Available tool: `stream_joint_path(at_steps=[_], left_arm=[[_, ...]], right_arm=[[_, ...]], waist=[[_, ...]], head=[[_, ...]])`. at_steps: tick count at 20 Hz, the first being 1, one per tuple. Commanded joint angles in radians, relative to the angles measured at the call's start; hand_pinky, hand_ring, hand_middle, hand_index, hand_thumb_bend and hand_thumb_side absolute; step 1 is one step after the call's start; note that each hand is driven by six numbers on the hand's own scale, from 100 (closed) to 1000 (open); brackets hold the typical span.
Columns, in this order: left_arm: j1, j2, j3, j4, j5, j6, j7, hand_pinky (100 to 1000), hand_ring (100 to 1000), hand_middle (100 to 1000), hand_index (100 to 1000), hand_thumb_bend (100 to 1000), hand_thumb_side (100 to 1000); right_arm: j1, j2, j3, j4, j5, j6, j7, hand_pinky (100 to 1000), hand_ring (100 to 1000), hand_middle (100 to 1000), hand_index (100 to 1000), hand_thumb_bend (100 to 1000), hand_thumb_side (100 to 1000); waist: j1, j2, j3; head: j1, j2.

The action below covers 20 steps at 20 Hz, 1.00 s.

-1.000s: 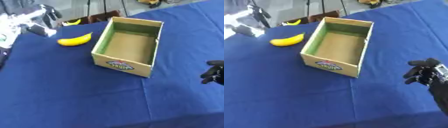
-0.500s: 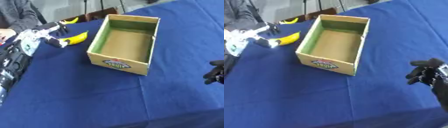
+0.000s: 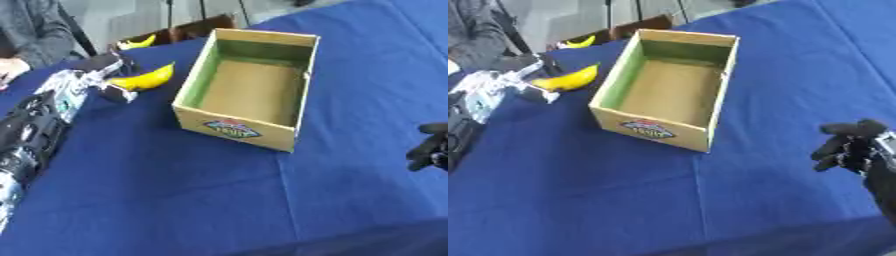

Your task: Pick up objects on the table and place them in the box.

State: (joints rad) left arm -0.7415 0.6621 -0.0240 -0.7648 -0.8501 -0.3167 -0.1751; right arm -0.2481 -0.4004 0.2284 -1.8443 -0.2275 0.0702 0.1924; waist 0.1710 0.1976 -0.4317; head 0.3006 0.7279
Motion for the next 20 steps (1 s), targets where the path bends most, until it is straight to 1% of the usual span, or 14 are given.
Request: stream_joint_path(at_steps=[1,3,4,7,8,9,12,15,16,17,19,20], left_arm=[[-0.018,0.013,0.027,0.004,-0.104,-0.012,0.023,701,730,725,802,241,203],[-0.017,-0.002,0.051,0.016,-0.197,-0.031,0.034,702,731,725,800,244,206],[-0.017,-0.006,0.06,0.022,-0.227,-0.039,0.039,701,730,723,799,241,206],[-0.016,-0.014,0.073,0.037,-0.272,-0.054,0.048,694,722,717,796,237,207],[-0.016,-0.015,0.075,0.04,-0.278,-0.057,0.05,694,722,717,796,237,207],[-0.015,-0.017,0.077,0.042,-0.281,-0.06,0.051,663,690,688,776,211,204],[-0.014,-0.02,0.077,0.047,-0.283,-0.067,0.05,647,672,672,761,186,202],[-0.012,-0.022,0.078,0.048,-0.277,-0.071,0.052,606,616,614,714,100,200],[-0.012,-0.022,0.078,0.048,-0.273,-0.073,0.054,603,612,610,711,100,201],[-0.011,-0.022,0.079,0.048,-0.268,-0.073,0.055,585,589,586,689,100,217],[-0.011,-0.021,0.081,0.045,-0.256,-0.073,0.063,570,571,565,669,100,245],[-0.01,-0.02,0.081,0.043,-0.249,-0.074,0.066,568,567,561,665,100,245]], right_arm=[[-0.013,-0.014,-0.006,-0.024,0.006,-0.004,0.001,549,607,513,756,100,1000],[-0.012,-0.013,-0.006,-0.024,0.007,-0.004,0.001,549,607,513,756,100,1000],[-0.012,-0.013,-0.007,-0.024,0.007,-0.004,0.001,549,607,513,756,100,1000],[-0.011,-0.013,-0.008,-0.024,0.008,-0.004,-0.001,549,607,513,755,100,1000],[-0.011,-0.013,-0.008,-0.024,0.008,-0.005,-0.001,549,607,513,755,100,1000],[-0.011,-0.012,-0.008,-0.024,0.009,-0.004,-0.001,549,607,513,756,100,1000],[-0.011,-0.011,-0.008,-0.023,0.01,-0.005,-0.001,549,607,513,755,100,1000],[-0.011,-0.01,-0.009,-0.023,0.011,-0.005,-0.002,549,607,513,755,100,1000],[-0.011,-0.01,-0.009,-0.023,0.011,-0.005,-0.002,549,607,513,755,100,1000],[-0.011,-0.01,-0.009,-0.023,0.011,-0.005,-0.002,549,607,513,755,100,1000],[-0.01,-0.009,-0.01,-0.023,0.011,-0.005,-0.002,549,607,513,755,100,1000],[-0.01,-0.009,-0.01,-0.023,0.011,-0.005,-0.002,549,607,513,755,100,1000]], waist=[[-0.008,-0.011,0.001],[-0.009,-0.01,0.001],[-0.01,-0.01,0.001],[-0.01,-0.007,0.0],[-0.009,-0.007,0.0],[-0.009,-0.006,0.0],[-0.008,-0.004,-0.002],[-0.007,-0.003,-0.003],[-0.007,-0.004,-0.004],[-0.007,-0.004,-0.004],[-0.008,-0.004,-0.004],[-0.008,-0.005,-0.004]], head=[[0.0,-0.01],[-0.002,-0.012],[-0.002,-0.013],[-0.005,-0.015],[-0.005,-0.015],[-0.005,-0.015],[-0.006,-0.015],[-0.006,-0.015],[-0.007,-0.015],[-0.007,-0.015],[-0.007,-0.015],[-0.007,-0.014]])
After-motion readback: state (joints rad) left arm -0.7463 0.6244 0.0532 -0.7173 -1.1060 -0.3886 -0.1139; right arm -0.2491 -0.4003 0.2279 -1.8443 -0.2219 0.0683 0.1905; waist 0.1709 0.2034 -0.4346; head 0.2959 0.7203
